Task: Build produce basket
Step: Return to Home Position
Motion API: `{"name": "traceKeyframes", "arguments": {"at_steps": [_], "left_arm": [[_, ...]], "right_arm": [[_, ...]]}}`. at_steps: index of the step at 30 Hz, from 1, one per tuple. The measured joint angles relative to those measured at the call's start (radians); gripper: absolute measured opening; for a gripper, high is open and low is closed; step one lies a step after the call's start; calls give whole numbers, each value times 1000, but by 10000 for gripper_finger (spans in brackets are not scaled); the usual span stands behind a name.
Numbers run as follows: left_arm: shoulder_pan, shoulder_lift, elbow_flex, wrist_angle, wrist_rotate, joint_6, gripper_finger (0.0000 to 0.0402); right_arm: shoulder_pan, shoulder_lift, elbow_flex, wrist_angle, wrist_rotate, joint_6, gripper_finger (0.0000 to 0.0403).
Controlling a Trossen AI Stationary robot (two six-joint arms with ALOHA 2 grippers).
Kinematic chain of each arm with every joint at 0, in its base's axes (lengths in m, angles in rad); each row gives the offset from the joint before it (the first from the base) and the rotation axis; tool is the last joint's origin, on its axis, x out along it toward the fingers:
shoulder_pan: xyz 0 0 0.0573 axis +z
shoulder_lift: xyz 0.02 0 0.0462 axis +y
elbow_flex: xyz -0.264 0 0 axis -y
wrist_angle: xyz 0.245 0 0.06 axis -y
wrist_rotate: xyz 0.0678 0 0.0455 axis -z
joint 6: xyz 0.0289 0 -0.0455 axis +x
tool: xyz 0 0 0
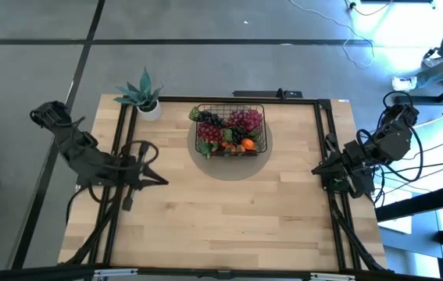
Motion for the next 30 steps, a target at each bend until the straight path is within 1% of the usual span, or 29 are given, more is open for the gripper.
{"name": "traceKeyframes", "arguments": {"at_steps": [3,6,9,12,17,20,23,27,29,30], "left_arm": [[16,-44,-56,4,7,-4,0],[27,-116,-159,58,13,-43,0],[26,-216,-266,150,14,-61,0],[25,-311,-366,195,15,-63,0],[25,-470,-516,255,15,-53,0],[25,-575,-599,313,31,-27,0],[25,-680,-670,353,60,0,0],[25,-805,-741,349,61,17,0],[25,-868,-768,342,61,48,0],[25,-900,-782,342,61,67,0]], "right_arm": [[0,-28,-45,40,0,-17,0],[0,-83,-133,125,-5,-19,0],[0,-152,-210,186,-13,-3,0],[0,-215,-263,231,-14,-1,0],[0,-301,-354,313,-15,-71,0],[0,-350,-408,341,-15,-81,0],[0,-403,-458,352,-14,-77,0],[0,-480,-518,370,-12,-94,0],[0,-518,-539,372,-11,-113,0],[0,-517,-543,378,2,-131,0]]}}
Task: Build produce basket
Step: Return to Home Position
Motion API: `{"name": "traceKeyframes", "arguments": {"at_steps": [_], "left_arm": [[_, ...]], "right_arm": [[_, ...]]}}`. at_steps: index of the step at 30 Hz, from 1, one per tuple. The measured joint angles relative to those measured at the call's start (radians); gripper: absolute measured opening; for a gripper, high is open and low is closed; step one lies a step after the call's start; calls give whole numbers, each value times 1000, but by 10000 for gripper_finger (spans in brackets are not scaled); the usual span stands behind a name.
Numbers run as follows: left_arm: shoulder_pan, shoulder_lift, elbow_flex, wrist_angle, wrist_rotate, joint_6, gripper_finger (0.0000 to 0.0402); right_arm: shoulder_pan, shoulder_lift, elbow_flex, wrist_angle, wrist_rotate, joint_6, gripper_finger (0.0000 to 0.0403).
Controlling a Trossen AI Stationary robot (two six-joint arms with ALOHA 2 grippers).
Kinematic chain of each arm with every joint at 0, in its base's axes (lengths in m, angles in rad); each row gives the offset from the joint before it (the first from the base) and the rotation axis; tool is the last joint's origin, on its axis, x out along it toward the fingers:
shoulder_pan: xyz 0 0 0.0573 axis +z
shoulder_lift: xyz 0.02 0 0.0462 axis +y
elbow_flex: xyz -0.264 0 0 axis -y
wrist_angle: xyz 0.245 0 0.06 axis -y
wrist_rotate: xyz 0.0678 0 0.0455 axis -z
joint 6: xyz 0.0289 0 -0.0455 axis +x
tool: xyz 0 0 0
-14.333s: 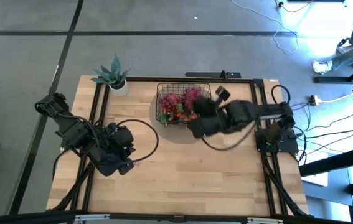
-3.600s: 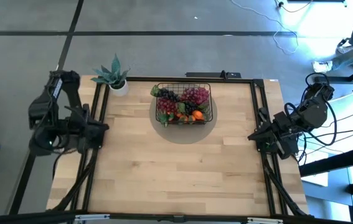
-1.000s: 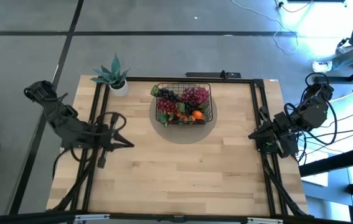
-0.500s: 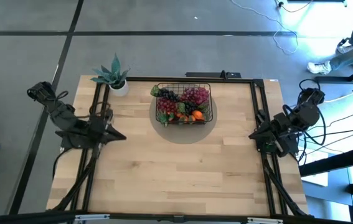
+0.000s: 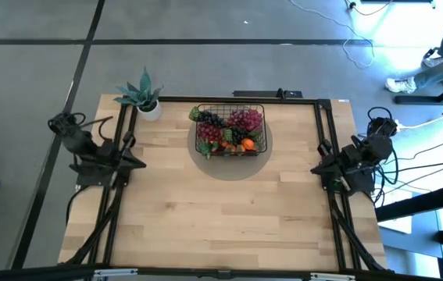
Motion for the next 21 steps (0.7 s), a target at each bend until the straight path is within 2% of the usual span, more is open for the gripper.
{"name": "traceKeyframes", "arguments": {"at_steps": [2,8,10,21], "left_arm": [[0,-58,-23,-6,0,24,0],[0,-49,-38,-21,31,14,0],[0,-55,-68,-50,28,-8,0],[0,-55,-221,13,26,-68,0]], "right_arm": [[0,1,-3,-11,16,-24,0],[-1,2,-27,36,2,-19,0],[0,1,-60,71,-6,-20,0],[0,1,-269,272,-7,-23,0]]}}
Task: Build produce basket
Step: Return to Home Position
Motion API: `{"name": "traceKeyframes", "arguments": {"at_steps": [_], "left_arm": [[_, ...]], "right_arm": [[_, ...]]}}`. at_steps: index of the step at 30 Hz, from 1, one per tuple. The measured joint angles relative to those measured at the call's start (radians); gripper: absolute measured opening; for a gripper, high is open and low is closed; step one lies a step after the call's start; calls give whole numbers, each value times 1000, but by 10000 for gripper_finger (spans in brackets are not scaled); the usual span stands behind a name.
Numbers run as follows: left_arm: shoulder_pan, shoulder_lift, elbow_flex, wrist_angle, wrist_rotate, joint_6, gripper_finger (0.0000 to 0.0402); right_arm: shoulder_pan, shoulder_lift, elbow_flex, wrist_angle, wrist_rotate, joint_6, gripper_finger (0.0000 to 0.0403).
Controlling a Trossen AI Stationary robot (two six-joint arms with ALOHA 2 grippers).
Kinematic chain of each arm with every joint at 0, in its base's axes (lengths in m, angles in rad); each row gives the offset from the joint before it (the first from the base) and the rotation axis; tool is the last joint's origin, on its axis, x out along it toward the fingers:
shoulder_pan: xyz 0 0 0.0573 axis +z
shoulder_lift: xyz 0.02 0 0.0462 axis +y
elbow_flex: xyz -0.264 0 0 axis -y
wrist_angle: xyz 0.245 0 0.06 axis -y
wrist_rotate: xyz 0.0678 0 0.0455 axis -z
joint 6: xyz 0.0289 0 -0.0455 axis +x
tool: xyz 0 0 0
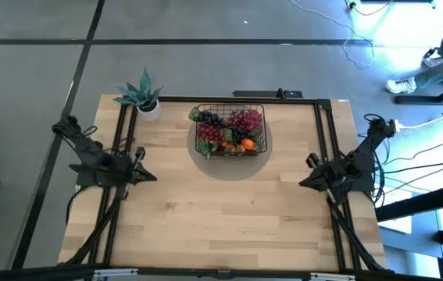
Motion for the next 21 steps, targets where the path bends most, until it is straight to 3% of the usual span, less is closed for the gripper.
{"name": "traceKeyframes", "arguments": {"at_steps": [9,17,21], "left_arm": [[0,2,-126,51,-26,-13,0],[0,0,-132,74,-3,54,0],[0,4,-132,73,-3,-18,0]], "right_arm": [[-1,3,-73,0,0,46,0],[-1,2,-73,-11,20,-2,0],[0,3,-73,-12,44,-4,0]]}}
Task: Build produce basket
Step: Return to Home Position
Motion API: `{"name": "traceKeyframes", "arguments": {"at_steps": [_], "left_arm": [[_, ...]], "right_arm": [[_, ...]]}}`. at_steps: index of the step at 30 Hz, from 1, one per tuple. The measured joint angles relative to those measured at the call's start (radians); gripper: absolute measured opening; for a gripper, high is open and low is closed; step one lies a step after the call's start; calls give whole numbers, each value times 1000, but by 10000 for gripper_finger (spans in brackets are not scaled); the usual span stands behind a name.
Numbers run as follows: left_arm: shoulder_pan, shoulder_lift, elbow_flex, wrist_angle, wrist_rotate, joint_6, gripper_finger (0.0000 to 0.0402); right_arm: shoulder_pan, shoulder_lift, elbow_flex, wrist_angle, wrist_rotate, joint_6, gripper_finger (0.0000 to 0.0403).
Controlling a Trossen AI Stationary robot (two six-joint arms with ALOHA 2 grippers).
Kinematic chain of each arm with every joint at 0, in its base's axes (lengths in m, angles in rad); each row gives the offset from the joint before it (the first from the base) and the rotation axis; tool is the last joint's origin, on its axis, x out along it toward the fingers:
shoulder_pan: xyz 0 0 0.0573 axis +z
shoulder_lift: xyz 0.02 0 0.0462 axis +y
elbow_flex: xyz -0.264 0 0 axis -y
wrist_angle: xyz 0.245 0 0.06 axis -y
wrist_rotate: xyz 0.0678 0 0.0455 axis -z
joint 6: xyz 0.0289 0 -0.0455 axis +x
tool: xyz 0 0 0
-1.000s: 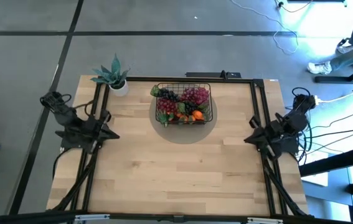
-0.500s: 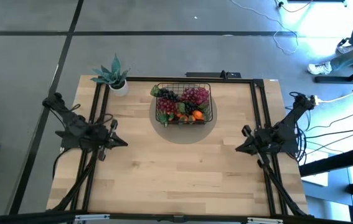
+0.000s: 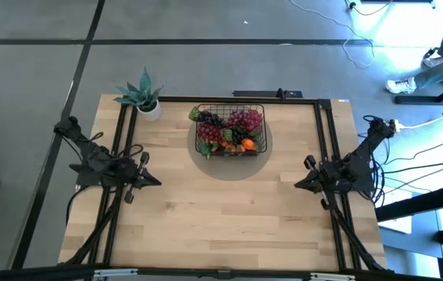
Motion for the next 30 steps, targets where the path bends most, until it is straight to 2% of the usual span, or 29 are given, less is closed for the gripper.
{"name": "traceKeyframes", "arguments": {"at_steps": [30], "left_arm": [[0,0,0,-2,0,6,0]], "right_arm": [[0,0,0,0,-1,3,0]]}}
